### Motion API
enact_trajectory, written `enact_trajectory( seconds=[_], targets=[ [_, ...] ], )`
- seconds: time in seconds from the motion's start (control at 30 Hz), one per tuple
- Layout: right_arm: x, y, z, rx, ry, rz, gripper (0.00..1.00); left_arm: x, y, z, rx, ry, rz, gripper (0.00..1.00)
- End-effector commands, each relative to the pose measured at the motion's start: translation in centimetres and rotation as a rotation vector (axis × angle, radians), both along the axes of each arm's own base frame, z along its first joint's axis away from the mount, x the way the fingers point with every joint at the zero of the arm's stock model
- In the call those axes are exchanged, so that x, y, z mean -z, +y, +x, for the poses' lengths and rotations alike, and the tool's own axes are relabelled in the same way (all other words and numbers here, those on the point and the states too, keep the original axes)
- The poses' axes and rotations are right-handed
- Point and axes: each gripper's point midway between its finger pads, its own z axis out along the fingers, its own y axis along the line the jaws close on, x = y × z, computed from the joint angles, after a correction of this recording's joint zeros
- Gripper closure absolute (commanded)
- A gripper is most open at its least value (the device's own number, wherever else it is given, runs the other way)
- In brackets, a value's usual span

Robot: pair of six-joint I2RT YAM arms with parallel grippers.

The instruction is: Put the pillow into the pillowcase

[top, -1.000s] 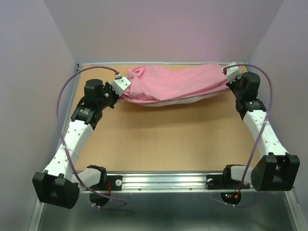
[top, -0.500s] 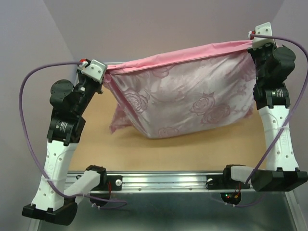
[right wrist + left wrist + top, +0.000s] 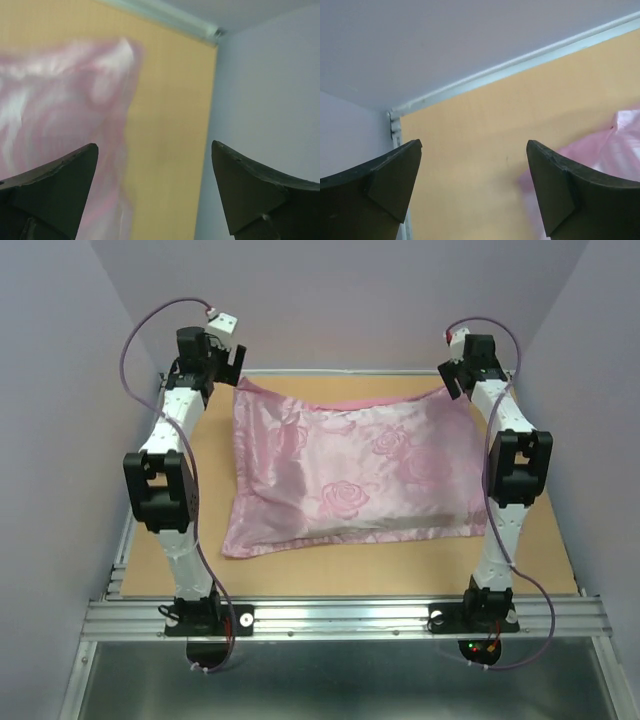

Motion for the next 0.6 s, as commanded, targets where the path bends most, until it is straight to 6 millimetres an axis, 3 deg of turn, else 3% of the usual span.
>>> enact_trajectory(
  seconds=[0.0, 0.13, 0.17, 0.2, 0.3, 0.33, 0.37, 0.4, 0.5, 0.53, 0.57],
  targets=[
    [-5.9, -1.2, -3.9, 0.068, -0.017, 0.049, 0.0, -6.7, 7.1, -1.0, -0.117, -0.022, -0.159, 0.01],
    [-5.4, -0.3, -8.1, 0.008, 0.05, 0.058, 0.0, -6.8, 6.9, -3.8, -0.1, -0.027, -0.154, 0.01],
    [-6.5, -0.2, -9.3, -0.006, 0.043, 0.047, 0.0, -5.9, 6.6, -4.9, -0.088, -0.004, -0.156, 0.01],
    [-4.8, -0.1, -10.4, -0.02, 0.097, 0.045, 0.0, -5.6, 6.4, -5.5, -0.082, 0.01, -0.161, 0.01],
    [-3.7, 0.7, -13.2, -0.065, 0.157, 0.06, 0.0, -3.1, 5.8, -7.3, -0.071, 0.096, -0.18, 0.01],
    [-3.3, 0.9, -13.9, -0.076, 0.178, 0.064, 0.0, -3.3, 5.4, -8.1, -0.051, 0.096, -0.187, 0.01],
    [-2.8, 1.2, -14.6, -0.09, 0.202, 0.072, 0.0, -1.5, 5.0, -8.8, -0.043, 0.139, -0.2, 0.01],
    [-2.3, 1.5, -15.8, -0.105, 0.243, 0.086, 0.0, -1.1, 4.6, -9.4, -0.029, 0.151, -0.207, 0.01],
    [1.2, 2.6, -18.9, -0.151, 0.372, 0.144, 0.0, 1.2, 2.3, -12.1, 0.074, 0.244, -0.231, 0.01],
    [1.5, 3.1, -19.9, -0.168, 0.389, 0.164, 0.0, 2.0, 1.2, -12.8, 0.104, 0.27, -0.226, 0.01],
    [3.7, 3.9, -22.0, -0.185, 0.479, 0.204, 0.0, 3.5, 0.4, -14.3, 0.135, 0.32, -0.223, 0.01]
  ],
)
